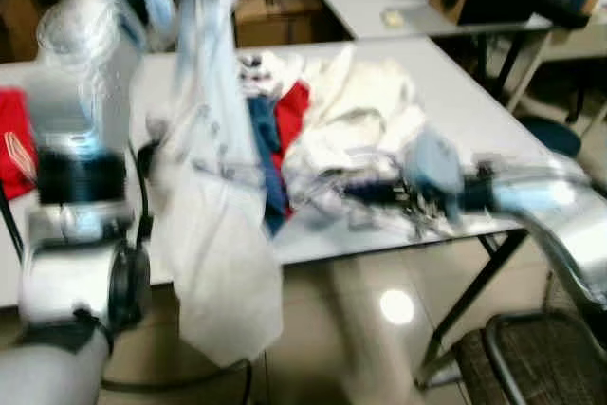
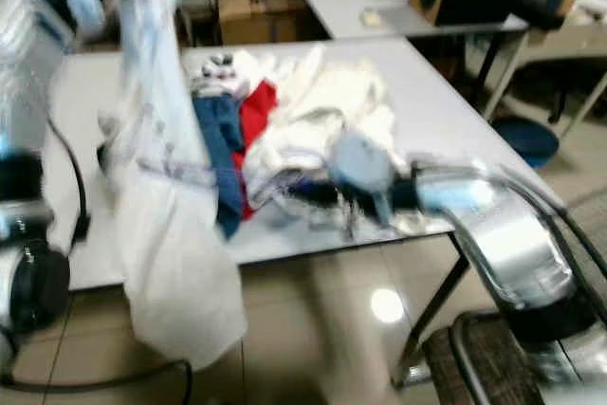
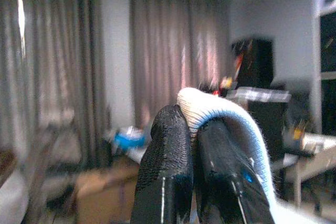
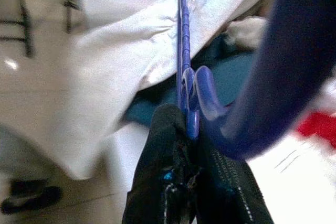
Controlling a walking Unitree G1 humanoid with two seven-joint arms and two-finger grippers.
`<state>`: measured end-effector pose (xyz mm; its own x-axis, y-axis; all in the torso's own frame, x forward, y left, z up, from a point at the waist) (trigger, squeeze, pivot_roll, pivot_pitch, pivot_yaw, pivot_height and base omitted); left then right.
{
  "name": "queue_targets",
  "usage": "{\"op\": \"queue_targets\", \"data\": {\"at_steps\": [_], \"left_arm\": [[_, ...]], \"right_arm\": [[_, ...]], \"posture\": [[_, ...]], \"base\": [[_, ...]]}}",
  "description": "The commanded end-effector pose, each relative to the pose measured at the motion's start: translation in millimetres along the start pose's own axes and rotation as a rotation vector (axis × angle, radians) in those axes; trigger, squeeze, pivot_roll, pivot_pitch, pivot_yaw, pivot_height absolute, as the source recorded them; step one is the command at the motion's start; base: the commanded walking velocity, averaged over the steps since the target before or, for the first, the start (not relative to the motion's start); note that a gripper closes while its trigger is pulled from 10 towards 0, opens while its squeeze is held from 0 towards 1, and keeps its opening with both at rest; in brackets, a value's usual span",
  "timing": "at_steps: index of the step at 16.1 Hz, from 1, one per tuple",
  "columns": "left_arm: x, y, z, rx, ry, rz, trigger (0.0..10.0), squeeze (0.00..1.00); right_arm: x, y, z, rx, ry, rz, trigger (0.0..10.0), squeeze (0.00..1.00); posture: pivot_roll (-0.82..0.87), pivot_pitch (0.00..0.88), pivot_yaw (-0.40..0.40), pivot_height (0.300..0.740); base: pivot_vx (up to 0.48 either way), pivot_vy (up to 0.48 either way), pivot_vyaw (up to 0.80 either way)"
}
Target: Hang hanger
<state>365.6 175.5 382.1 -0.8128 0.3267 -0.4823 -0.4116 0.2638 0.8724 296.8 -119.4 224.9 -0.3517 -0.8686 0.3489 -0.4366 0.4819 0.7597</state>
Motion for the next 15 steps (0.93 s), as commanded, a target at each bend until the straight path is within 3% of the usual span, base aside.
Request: {"op": "queue_targets", "data": {"at_steps": [1,2,3,4,5,7,8,9,10,11,13,14,15], "left_arm": [[-0.7,28.6,-6.1,0.013,-0.047,-0.083,10.0,0.00],[-1.9,41.9,-14.5,0.040,-0.090,-0.123,10.0,0.00],[-2.1,47.4,-18.7,0.052,-0.111,-0.139,10.0,0.00],[-2.6,54.8,-24.0,0.060,-0.135,-0.162,10.0,0.00],[-2.2,60.5,-25.8,0.069,-0.144,-0.182,10.0,0.00],[-0.5,73.6,-27.0,0.095,-0.155,-0.228,10.0,0.00],[4.0,90.8,-25.4,0.125,-0.160,-0.285,10.0,0.00],[8.9,100.2,-20.4,0.135,-0.148,-0.310,10.0,0.00],[10.9,88.2,-12.7,0.131,-0.105,-0.270,10.0,0.00],[11.2,80.7,-9.7,0.128,-0.084,-0.248,10.0,0.00],[15.1,28.3,-13.9,0.143,-0.033,-0.097,10.0,0.00],[16.3,19.7,-15.9,0.146,-0.029,-0.071,10.0,0.00],[24.5,-18.4,-24.2,0.126,-0.029,0.066,10.0,0.00]], "right_arm": [[-3.1,0.7,-23.6,0.065,-0.092,0.041,10.0,0.00],[-2.7,3.5,-56.1,0.110,-0.240,0.078,10.0,0.00],[0.8,6.6,-76.8,0.130,-0.347,0.094,10.0,0.00],[14.3,16.9,-114.8,0.156,-0.567,0.104,10.0,0.00],[30.5,28.6,-139.8,0.181,-0.738,0.101,10.0,0.00],[64.6,55.9,-174.6,0.250,-1.016,0.055,10.0,0.00],[96.6,89.8,-193.1,0.315,-1.207,-0.077,10.0,0.00],[101.8,102.8,-196.3,0.343,-1.193,-0.139,10.0,0.00],[74.7,80.5,-186.5,0.338,-1.002,-0.077,10.0,0.00],[63.4,68.9,-180.1,0.338,-0.927,-0.041,10.0,0.00],[22.6,6.2,-133.2,0.324,-0.599,0.073,10.0,0.00],[19.2,-1.9,-125.3,0.320,-0.556,0.078,10.0,0.00],[19.1,-22.9,-100.4,0.284,-0.456,0.098,10.0,0.00]], "posture": [[-0.10,0.000,0.016,0.740],[-0.10,0.000,0.012,0.740],[-0.10,0.000,0.012,0.740],[-0.10,0.000,0.006,0.740],[-0.09,0.000,0.001,0.740],[-0.09,0.000,-0.002,0.740],[-0.10,0.000,-0.003,0.740],[-0.11,0.000,0.002,0.740],[-0.11,0.000,0.005,0.740],[-0.11,0.000,0.005,0.740],[-0.12,0.000,0.011,0.740],[-0.12,0.000,0.011,0.740],[-0.12,0.000,0.018,0.740]], "base": [[0.345,0.000,0.00],[0.345,0.000,0.00],[0.341,0.000,0.00],[0.345,0.000,0.00],[0.341,0.000,0.00],[0.345,0.000,0.00],[0.345,0.000,0.00],[0.349,0.000,0.00],[0.345,0.000,0.00],[0.345,0.000,0.00],[0.319,0.000,0.00],[0.307,0.000,0.00],[0.000,0.000,0.00]]}}
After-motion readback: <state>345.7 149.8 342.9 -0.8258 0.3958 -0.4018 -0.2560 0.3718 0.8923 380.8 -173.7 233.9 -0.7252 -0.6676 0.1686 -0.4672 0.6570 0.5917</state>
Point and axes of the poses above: a point about 5 cm out from each wrist's last joint towards the gripper, its own x axis pointing back from the gripper into the wrist, its own y axis along the axis of the wrist's last joint, z = x × y, the point moved 1 cm from there along -x, pointing out of the wrist towards the gripper, and after that the axes turned 11 degrees about x, right-handed, at the moved point
